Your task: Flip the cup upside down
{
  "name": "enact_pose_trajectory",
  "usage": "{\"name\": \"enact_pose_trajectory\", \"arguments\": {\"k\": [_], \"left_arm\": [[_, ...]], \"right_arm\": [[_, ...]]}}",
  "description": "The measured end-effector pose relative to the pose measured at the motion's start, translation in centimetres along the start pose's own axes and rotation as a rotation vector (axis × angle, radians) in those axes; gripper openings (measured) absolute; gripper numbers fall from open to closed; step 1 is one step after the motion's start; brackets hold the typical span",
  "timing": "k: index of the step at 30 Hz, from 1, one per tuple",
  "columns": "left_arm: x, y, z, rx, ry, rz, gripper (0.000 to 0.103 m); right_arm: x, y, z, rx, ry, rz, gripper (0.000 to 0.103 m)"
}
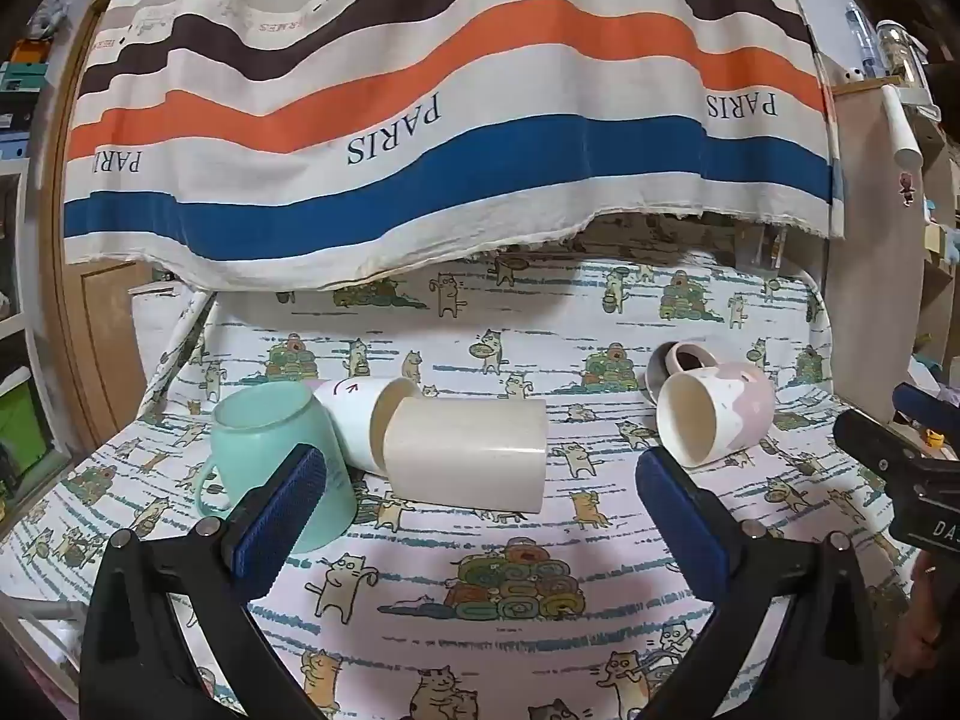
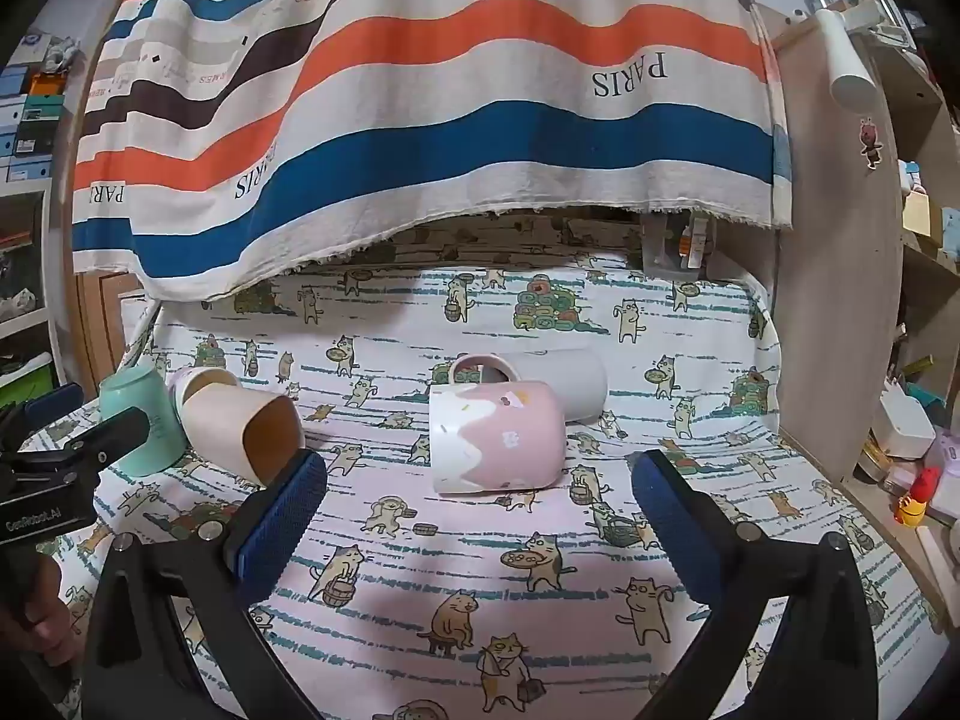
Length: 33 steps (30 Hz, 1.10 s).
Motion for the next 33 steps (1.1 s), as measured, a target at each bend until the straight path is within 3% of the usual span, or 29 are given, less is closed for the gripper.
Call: {"name": "enact_pose_trajectory", "arguments": {"k": [33], "left_arm": [[0.01,0.08,0.09,0.003,0.000,-0.002,0.103]], "right_arm": [[0.14,-0.15,0.03,0.002,-0.019,-0.002,0.103]]}}
Point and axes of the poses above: each gripper's, at about its wrist camera, not at the fingertips, and z roughly against the way its jaws point, x to its right, y to its top, the point moved 6 cm from there along -z, roughly the way its jaws point, and after that the axes turned 11 degrees about x, right-handed, at the moved point
